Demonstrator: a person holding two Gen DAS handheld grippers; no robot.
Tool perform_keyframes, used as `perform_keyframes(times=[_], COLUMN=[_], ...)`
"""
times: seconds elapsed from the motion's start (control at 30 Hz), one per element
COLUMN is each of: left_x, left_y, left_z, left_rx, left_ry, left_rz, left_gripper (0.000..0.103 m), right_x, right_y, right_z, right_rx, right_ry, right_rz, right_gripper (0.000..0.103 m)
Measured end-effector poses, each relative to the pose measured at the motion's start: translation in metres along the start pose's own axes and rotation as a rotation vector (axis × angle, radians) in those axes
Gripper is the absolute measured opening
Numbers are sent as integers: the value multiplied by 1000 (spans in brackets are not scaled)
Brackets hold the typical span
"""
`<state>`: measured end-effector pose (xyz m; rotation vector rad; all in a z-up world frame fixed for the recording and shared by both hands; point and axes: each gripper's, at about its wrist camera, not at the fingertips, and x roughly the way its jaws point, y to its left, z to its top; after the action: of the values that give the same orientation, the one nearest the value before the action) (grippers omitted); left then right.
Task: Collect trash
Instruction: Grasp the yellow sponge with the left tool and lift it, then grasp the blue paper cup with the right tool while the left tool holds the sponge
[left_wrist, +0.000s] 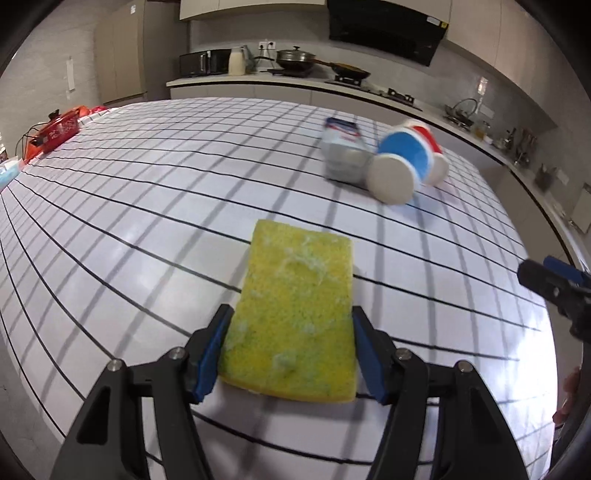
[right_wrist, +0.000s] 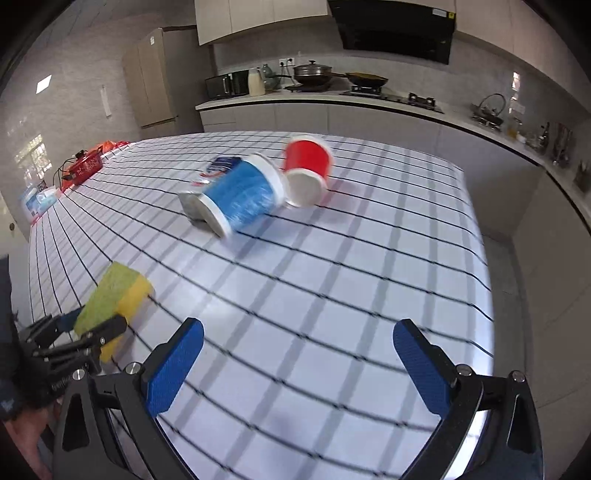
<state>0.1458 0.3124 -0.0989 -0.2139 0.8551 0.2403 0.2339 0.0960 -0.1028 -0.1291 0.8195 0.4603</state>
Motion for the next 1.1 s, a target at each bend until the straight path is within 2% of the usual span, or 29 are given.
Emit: perform_keyframes(times=[0.17,0.4,0.57,0.67,0.8,0.9,1.0,1.1], left_x=[13,35,51,57,59,59,62,64], left_y=[24,49,63,67,67,69,67,66], left_z=[18,46,65,73,76,77,82,85], left_rx=[-9,-46,-38,-31,-9,-12,-5,5], left_ry=[1,15,18,17,20,18,21,24], left_rz=[20,15,17,8,-4,-15,-11,-12], left_gripper=[65,64,64,64,64,64,64,64], right_x=[25,55,74,94,108,97,107,115], right_y=[20,39,38,33,32,32,29,26], right_z=[26,60,83,95,93,87,93,97], right_rx=[18,65,145,201,206,192,222,231], right_ry=[-9,-36,-46,-15,42,29,54,88], right_rz=[20,3,3,3,7,-25,-26,-47], right_gripper=[103,103,103,103,103,103,103,78])
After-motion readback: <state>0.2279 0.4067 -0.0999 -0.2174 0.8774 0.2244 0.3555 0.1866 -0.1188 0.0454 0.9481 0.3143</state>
